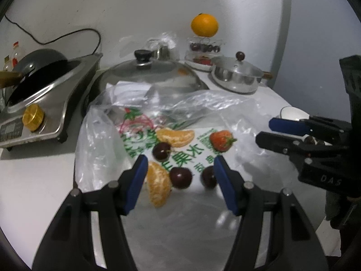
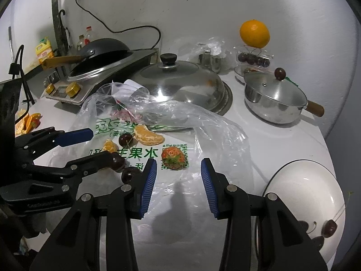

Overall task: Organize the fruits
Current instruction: 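Close left gripper on a tangerine segment while right gripper closes on a strawberry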

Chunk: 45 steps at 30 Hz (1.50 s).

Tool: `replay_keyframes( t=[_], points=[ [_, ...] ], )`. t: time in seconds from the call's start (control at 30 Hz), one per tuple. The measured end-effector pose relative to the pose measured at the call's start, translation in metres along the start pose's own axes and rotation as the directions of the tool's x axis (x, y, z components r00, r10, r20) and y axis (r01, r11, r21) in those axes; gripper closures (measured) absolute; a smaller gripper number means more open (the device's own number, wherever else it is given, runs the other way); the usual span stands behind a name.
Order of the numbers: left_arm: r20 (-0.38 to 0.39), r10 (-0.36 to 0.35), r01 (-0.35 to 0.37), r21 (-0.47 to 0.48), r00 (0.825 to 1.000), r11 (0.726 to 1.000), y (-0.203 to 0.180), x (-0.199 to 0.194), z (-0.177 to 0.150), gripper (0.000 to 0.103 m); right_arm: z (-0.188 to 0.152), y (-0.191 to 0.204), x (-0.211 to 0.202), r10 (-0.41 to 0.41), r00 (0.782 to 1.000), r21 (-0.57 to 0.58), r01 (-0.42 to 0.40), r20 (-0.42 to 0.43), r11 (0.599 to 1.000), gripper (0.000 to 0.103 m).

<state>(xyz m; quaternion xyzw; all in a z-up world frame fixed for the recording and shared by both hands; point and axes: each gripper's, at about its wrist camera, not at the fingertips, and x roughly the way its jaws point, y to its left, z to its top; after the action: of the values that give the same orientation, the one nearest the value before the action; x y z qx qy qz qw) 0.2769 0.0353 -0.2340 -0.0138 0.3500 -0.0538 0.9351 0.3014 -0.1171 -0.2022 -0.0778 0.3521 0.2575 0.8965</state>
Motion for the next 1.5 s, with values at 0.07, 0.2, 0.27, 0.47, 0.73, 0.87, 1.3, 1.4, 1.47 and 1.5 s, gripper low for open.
replay_keyframes(
  t=[0.07,0.2,0.27,0.47,0.73,0.87,1.3,1.4,1.47,1.5],
  points=[
    [-0.012,0.01,-0.01,-0.008,1.0,1.0,0.005,0.002,-0.002,0.041,0.001,0.002,0.002,0.004,1.0,-0.001,-0.004,-0.001,1.0,0.06],
    [-0.035,0.02,-0.02,-0.011,0.999,1.0,0.011,0.005,-0.009,0.041,0.003,0.009,0.008,0.017,1.0,-0.012,-0.017,-0.004,1.0,0.06],
    [-0.043,0.025,-0.026,-0.011,0.999,1.0,0.014,0.006,-0.013,0.041,0.004,0.013,0.009,0.021,1.0,-0.018,-0.021,-0.007,1.0,0.06],
    [-0.069,0.058,-0.058,0.008,0.996,0.998,0.021,0.013,-0.021,0.041,0.006,0.016,0.018,0.021,1.0,-0.023,-0.021,-0.021,0.999,0.06],
    [-0.126,0.107,-0.099,0.067,0.986,0.993,0.024,0.026,-0.026,0.041,0.006,0.015,0.029,0.006,0.999,-0.013,-0.007,-0.042,1.0,0.06],
    [-0.129,0.115,-0.102,0.103,0.985,0.989,0.019,0.031,-0.025,0.041,0.006,0.009,0.034,-0.008,0.999,0.006,0.009,-0.052,1.0,0.06],
    [-0.166,0.061,-0.047,0.087,0.984,0.995,0.021,0.04,-0.021,0.062,0.007,0.003,0.047,0.007,0.997,0.025,-0.005,-0.074,1.0,0.06],
    [-0.172,0.038,-0.023,0.087,0.984,0.996,0.018,0.04,-0.021,0.071,0.007,0.001,0.05,0.008,0.997,0.032,-0.006,-0.082,0.999,0.06],
    [-0.173,0.029,-0.014,0.087,0.984,0.996,0.018,0.04,-0.021,0.073,0.007,0.001,0.052,0.008,0.996,0.031,-0.005,-0.086,1.0,0.06],
    [-0.173,0.026,-0.011,0.086,0.985,0.996,0.018,0.04,-0.021,0.074,0.007,0.001,0.053,0.009,0.996,0.032,-0.006,-0.088,0.999,0.06]
  ],
)
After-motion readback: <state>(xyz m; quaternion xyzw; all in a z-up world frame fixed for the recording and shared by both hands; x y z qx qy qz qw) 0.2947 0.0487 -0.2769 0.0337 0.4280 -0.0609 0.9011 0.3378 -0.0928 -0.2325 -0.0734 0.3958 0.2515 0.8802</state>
